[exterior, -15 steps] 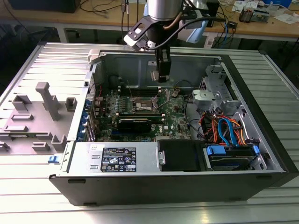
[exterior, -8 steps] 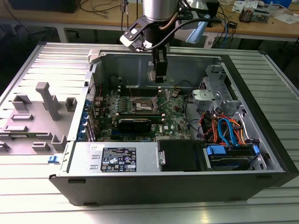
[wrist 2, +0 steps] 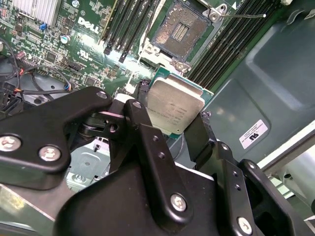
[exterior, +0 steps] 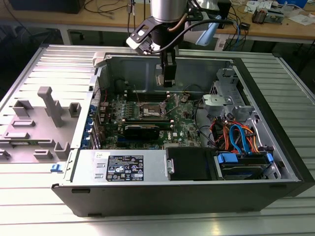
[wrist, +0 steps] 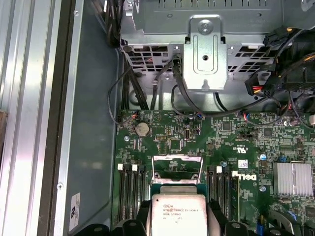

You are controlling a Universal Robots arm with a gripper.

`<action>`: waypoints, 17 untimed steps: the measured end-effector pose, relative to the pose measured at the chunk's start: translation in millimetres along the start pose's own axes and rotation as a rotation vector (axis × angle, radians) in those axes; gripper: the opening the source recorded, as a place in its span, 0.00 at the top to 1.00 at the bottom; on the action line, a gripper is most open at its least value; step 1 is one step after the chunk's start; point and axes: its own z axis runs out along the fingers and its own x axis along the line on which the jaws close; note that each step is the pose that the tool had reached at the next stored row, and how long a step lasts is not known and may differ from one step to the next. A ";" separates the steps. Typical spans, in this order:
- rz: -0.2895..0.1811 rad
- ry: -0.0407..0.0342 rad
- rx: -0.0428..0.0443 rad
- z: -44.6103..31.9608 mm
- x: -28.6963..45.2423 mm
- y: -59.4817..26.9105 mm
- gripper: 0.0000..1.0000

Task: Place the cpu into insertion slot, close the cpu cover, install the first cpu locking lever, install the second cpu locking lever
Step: 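Place the cpu into insertion slot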

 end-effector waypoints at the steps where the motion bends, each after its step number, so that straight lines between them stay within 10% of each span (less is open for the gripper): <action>1: 0.000 0.0000 0.0000 0.1 0.0 0.0 0.46; 17: 0.024 -0.0056 -0.0006 8.8 0.3 -13.9 0.46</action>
